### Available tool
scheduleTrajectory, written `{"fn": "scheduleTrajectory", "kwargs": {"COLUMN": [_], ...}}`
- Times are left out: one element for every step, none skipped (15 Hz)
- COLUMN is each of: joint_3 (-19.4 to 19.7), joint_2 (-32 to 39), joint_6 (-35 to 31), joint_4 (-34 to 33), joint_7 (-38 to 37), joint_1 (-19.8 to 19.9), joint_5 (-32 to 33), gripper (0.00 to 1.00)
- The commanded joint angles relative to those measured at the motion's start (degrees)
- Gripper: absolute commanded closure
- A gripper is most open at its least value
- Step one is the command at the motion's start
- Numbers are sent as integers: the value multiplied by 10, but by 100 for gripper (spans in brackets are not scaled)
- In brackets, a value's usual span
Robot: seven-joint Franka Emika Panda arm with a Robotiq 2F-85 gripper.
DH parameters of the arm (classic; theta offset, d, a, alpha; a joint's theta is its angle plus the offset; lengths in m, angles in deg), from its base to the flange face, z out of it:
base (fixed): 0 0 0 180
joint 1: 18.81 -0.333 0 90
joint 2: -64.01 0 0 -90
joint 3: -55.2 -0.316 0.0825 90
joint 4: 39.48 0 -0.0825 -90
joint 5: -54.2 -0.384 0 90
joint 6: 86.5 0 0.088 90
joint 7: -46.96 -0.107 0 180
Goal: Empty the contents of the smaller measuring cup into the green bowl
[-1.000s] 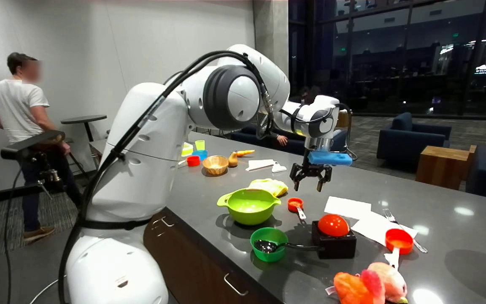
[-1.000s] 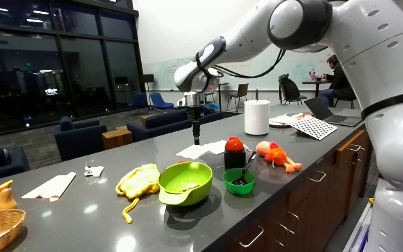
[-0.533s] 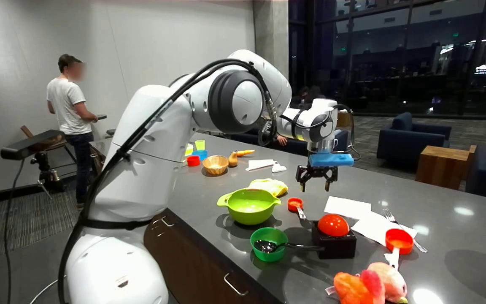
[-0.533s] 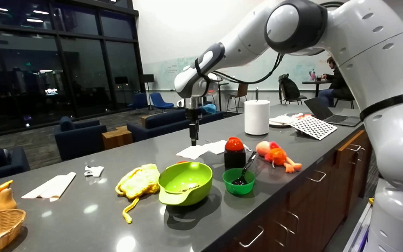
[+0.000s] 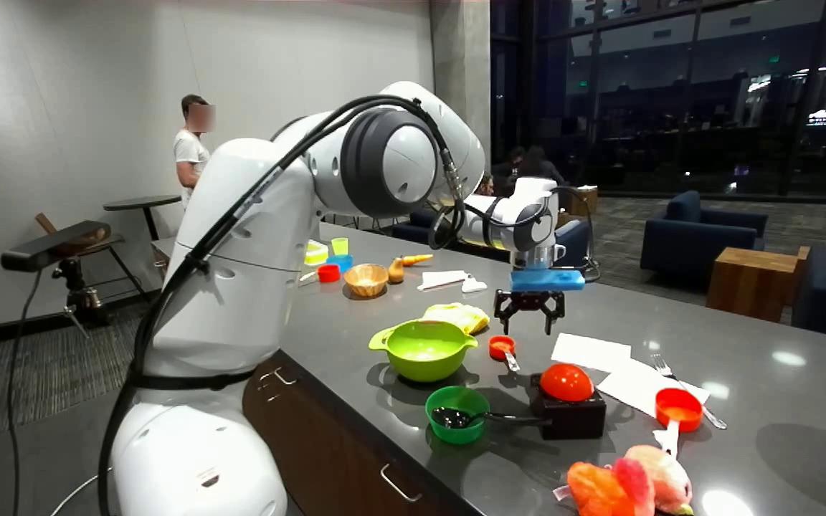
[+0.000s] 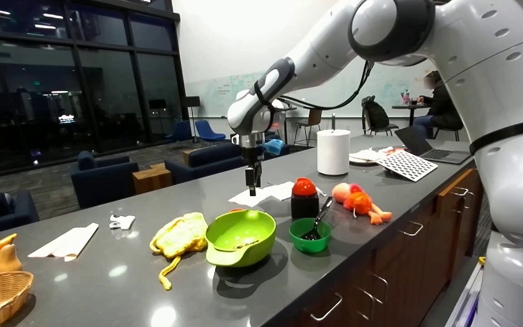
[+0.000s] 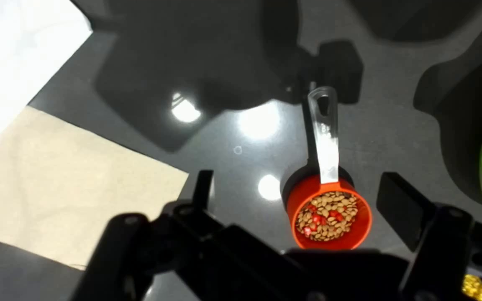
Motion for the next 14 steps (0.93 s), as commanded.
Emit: {"fn": "scheduleTrajectory", "kwargs": {"joint_3": [-10,-11,-11,-11,-11,-11,-11,-11,-11,-9,-10,-11,-12,-13], "joint_2": [-6,-8,-8,-7,-5,-4,-4,-4,-3,1,7,12,20,25], "joint_6": [-3,-4,-3,-3,-3,-3,-3,-3,-3,0,6,6,3,5], "joint_4": [12,18,17,17,15,14,14,14,14,10,5,3,1,0], "joint_7": [-8,-10,-10,-10,-10,-10,-10,-10,-10,-15,-17,-13,-12,-13], "joint_1": [7,7,7,7,7,8,8,8,8,6,5,6,5,5], "joint_5": [4,4,4,4,4,4,4,4,4,8,9,8,8,9], "gripper": [0,0,0,0,0,0,0,0,0,0,0,0,0,0]}}
